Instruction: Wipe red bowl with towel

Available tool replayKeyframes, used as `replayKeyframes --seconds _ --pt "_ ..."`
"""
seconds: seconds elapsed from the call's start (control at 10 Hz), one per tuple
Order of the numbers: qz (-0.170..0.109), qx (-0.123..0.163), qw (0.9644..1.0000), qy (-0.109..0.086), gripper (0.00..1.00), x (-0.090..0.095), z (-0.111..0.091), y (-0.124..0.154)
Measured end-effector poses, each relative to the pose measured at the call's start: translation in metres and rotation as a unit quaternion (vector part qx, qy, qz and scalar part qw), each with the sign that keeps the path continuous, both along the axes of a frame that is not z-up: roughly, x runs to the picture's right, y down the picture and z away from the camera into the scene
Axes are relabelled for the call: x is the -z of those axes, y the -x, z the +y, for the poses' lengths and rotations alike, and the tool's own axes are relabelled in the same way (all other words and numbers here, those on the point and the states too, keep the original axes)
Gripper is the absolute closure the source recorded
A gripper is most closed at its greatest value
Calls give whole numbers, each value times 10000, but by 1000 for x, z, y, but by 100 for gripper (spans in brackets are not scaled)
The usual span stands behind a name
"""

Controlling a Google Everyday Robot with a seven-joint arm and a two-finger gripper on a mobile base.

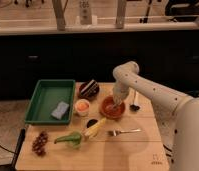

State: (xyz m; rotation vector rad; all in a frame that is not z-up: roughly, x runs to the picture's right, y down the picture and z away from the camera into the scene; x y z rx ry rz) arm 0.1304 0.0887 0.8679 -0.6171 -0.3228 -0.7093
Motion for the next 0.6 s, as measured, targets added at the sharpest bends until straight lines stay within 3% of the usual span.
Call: replayKeyframes --seconds 0.6 --pt "-213 194 9996 14 100 -4 0 14"
